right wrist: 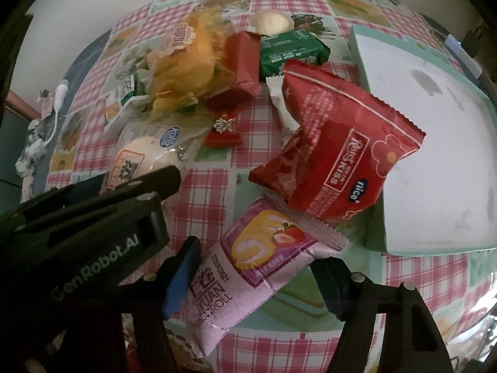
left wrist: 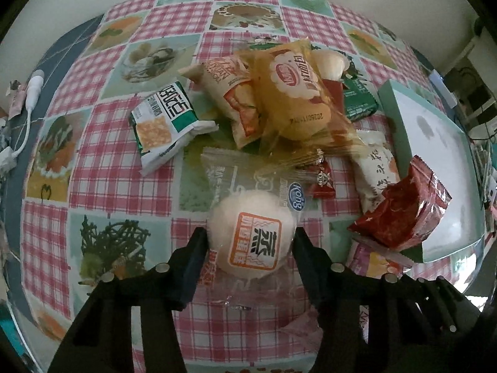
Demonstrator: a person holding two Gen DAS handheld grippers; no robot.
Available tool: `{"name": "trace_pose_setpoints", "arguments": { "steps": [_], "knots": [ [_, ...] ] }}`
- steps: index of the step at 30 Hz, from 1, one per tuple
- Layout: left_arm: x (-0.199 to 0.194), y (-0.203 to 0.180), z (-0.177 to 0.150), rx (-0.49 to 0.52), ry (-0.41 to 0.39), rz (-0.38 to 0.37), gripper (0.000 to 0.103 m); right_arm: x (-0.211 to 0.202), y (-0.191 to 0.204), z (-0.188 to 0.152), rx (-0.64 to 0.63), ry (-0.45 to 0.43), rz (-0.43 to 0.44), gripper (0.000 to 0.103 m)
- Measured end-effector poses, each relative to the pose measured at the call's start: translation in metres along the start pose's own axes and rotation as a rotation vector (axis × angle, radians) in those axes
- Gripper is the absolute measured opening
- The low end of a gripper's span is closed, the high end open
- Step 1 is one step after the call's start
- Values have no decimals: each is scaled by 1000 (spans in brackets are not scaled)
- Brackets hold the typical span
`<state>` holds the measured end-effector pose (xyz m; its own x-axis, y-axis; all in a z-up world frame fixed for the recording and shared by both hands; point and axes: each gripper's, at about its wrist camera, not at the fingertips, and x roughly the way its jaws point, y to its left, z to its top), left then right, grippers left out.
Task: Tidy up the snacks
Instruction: 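Grasp the wrapped white bun with the left tool while the right tool grasps the pink Swiss-roll pack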
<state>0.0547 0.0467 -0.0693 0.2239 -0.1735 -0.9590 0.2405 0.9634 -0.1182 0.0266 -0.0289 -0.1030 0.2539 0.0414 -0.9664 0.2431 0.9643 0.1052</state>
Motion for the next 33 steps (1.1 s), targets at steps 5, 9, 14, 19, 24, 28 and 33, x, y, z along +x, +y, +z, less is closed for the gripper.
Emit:
{"name": "trace_pose_setpoints", "arguments": {
  "steps": [5, 9, 14, 19, 24, 28, 33],
  "knots": [
    [-8, 11, -6, -25, 1, -4, 56, -8, 4, 0, -30, -20, 12, 67],
    [-16, 17, -10, -53, -1, -5, 56, -16, 4, 5, -32, -35, 35, 63],
    [-30, 28, -17, -86, -7, 8, 56, -32, -1, 3, -37, -61, 63, 58],
    [-23, 28, -17, -109, 19, 34, 56, -35, -21, -2, 0, -21, 75, 57],
    [-18, 40, -22, -156, 46, 35, 56, -29, -25, -8, 11, 10, 77, 57],
    [-20, 44, -27, -147, 53, 44, 56, -22, -21, -10, -7, 32, 63, 60],
    [-17, 44, -25, -148, 60, 47, 57, -16, -10, -9, -41, 34, 44, 65]
  ]
}}
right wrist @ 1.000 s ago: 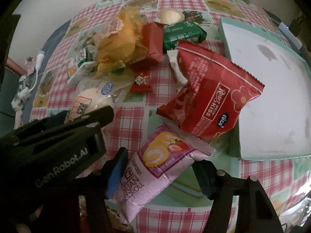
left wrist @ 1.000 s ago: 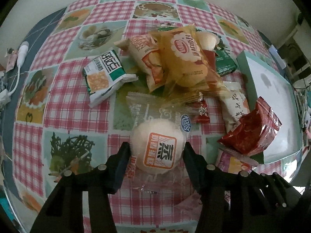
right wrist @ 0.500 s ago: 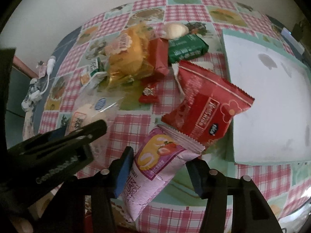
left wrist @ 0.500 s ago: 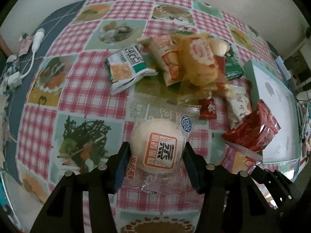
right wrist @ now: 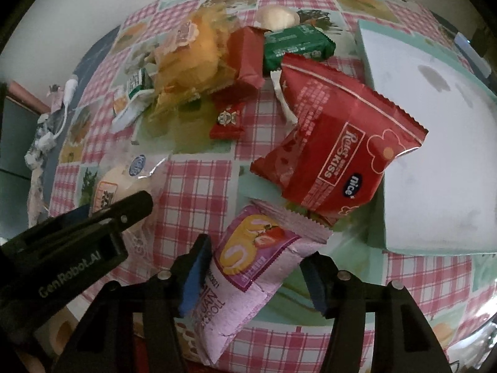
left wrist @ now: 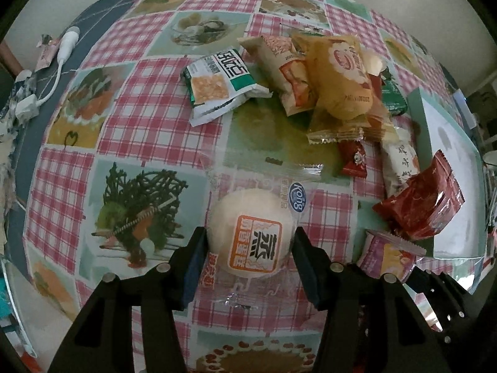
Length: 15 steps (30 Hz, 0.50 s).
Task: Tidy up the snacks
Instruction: 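Grasp the wrapped white bun with the left tool while the right tool grasps the pink Swiss-roll pack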
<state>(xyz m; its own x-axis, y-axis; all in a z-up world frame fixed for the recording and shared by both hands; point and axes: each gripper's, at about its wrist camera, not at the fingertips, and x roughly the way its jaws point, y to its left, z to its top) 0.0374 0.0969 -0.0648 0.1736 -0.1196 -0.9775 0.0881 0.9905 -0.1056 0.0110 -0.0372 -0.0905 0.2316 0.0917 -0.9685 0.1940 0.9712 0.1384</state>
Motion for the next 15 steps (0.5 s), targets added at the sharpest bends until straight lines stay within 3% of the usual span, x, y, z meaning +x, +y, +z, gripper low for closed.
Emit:
{"name": "trace_pose_setpoints", "arguments": {
  "steps": [5, 15],
  "knots": [
    [14, -10, -4, 7, 13, 16, 57, 3, 12, -5, -69, 2, -57, 69],
    [-2, -2, -8, -42, -36, 5, 56, -24, 5, -6, -61, -96, -34, 54]
  ]
}}
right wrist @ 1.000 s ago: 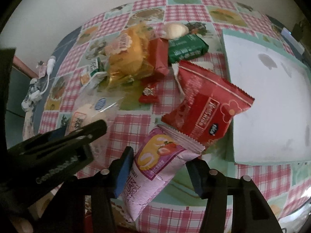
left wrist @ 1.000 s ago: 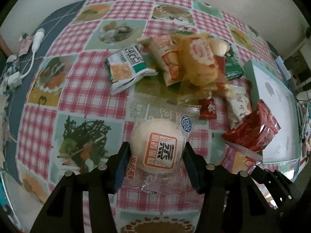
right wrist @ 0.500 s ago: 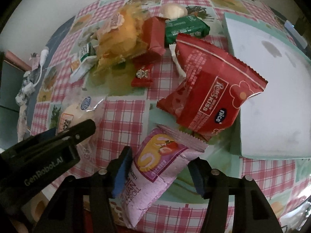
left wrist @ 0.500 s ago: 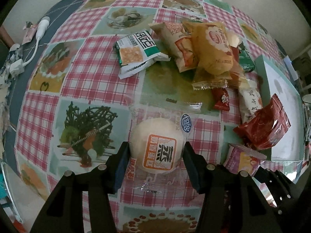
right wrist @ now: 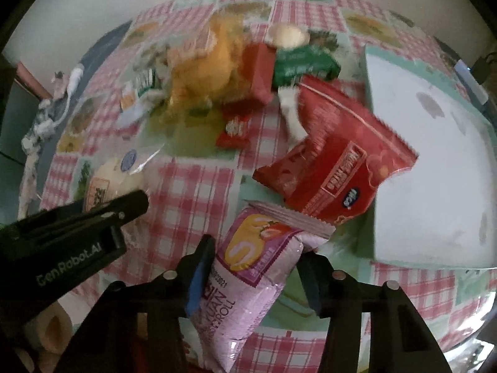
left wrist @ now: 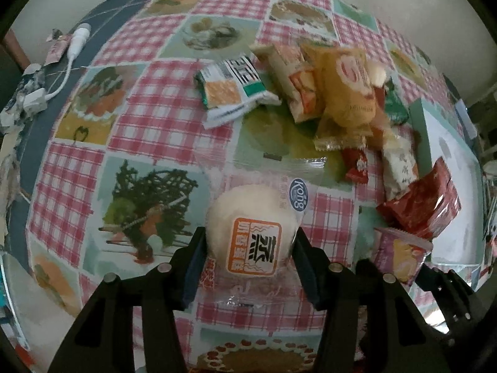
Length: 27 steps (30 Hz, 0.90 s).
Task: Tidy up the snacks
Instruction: 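Grasp the wrapped white bun with the left tool while the right tool grasps the pink Swiss-roll pack, then carry both packs into the white tray and open both tools to release them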
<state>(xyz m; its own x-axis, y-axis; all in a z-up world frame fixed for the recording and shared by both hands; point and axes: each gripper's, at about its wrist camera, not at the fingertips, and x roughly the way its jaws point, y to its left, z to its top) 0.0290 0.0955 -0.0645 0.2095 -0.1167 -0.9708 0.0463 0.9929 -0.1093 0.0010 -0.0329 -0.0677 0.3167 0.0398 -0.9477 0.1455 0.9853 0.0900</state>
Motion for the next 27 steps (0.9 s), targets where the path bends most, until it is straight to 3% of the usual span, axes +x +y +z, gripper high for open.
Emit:
{"name": "trace_pose_setpoints", "arguments": {
  "steps": [5, 10, 19, 24, 27],
  "knots": [
    [-20, 2, 7, -32, -36, -6, 55, -34, -4, 9, 17, -105, 79, 52],
    [-46, -12, 26, -29, -95, -26, 55, -65, -14, 29, 17, -219, 106, 40],
    [-43, -37, 49, -82, -64, -33, 55, -53, -31, 40, 43, -160, 157, 35],
    [-42, -36, 39, -134, -61, 9, 55, -30, -22, 38, 39, -71, 203, 35],
    [-32, -22, 33, -161, -45, 51, 55, -20, -8, 36, -4, -58, 174, 35]
  ]
}}
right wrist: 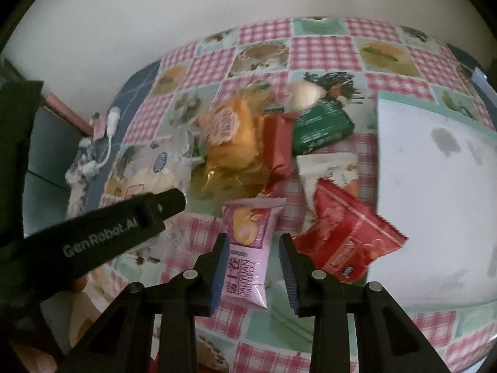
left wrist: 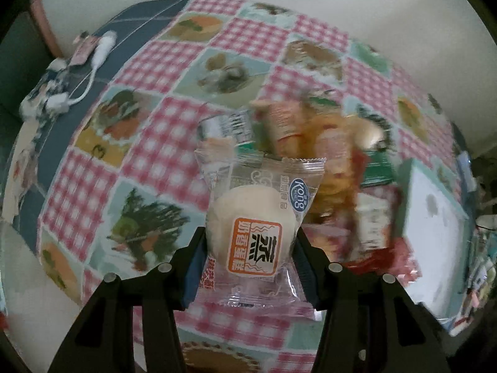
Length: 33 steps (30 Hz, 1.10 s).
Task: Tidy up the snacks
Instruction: 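Carry both packs into the white tray and open both tools to release them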
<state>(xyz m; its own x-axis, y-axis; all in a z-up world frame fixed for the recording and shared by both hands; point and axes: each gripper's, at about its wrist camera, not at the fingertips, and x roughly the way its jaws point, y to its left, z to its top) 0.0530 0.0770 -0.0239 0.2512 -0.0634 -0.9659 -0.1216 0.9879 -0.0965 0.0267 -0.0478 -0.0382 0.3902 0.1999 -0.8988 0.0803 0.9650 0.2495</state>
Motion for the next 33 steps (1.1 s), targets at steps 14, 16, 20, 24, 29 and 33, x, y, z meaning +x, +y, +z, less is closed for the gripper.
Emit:
{"name": "trace_pose_setpoints", "arguments": {
  "steps": [14, 16, 20, 24, 29, 33],
  "knots": [
    [40, 56, -6, -111, 95, -9, 55, 56, 24, -5, -24, 102, -108, 58],
    [44, 57, -5, -110, 108, -14, 55, 63, 27, -6, -46, 117, -143, 57],
    [50, 58, -3, -108, 112, -16, 56, 63, 35, -7, -88, 94, -181, 46],
    [50, 57, -5, -113, 108, -17, 55, 49, 34, -5, -73, 57, -150, 43],
    [21, 53, -3, -107, 43, -18, 55, 16, 28, 2, -29, -18, -75, 43],
    [-10, 39, 8, -75, -30, -44, 55, -18, 19, 11, -20, -115, -67, 43]
  ]
}}
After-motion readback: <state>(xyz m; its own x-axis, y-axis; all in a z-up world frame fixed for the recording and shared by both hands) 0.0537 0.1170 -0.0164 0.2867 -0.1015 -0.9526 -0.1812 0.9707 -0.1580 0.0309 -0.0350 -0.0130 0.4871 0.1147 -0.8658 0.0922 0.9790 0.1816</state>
